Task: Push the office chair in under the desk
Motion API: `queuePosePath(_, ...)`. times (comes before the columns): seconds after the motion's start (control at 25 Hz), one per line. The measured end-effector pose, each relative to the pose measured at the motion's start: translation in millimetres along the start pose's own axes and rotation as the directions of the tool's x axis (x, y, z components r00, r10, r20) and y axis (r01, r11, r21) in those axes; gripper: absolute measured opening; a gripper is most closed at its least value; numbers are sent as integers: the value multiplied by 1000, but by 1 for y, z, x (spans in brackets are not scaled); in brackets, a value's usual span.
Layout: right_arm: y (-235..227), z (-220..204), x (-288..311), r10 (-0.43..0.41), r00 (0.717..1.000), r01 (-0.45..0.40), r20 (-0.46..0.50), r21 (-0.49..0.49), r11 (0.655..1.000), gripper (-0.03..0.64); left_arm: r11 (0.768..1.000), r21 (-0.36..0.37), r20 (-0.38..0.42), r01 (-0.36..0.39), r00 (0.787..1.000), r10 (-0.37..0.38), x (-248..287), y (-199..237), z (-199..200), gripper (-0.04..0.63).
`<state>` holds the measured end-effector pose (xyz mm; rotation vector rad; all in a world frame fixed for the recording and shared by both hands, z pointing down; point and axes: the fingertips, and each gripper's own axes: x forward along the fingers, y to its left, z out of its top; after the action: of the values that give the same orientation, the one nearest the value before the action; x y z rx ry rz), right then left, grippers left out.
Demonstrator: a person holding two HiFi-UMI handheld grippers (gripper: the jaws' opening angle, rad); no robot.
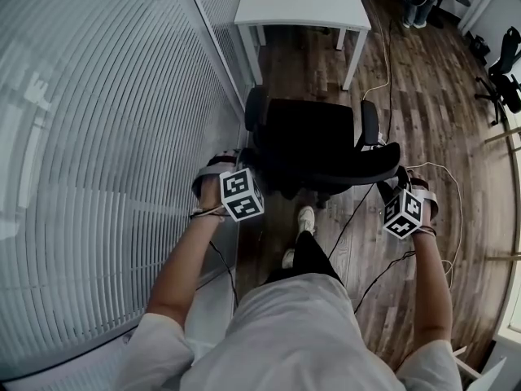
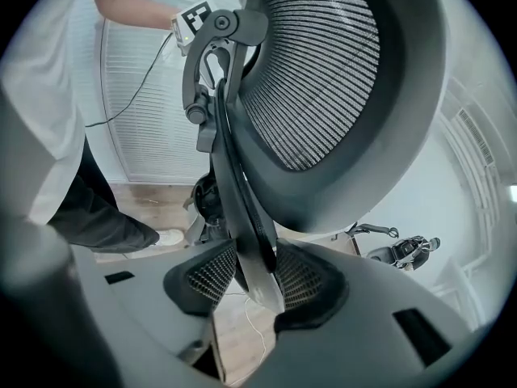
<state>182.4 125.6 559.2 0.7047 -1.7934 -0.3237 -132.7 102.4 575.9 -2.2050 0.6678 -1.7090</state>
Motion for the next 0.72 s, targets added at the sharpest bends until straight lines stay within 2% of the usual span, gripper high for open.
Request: queuePosePath(0.72, -51, 4, 43, 4, 1000, -4, 3, 3, 1000, 164, 1000, -29, -9, -6, 1000, 5, 36, 54, 8, 160)
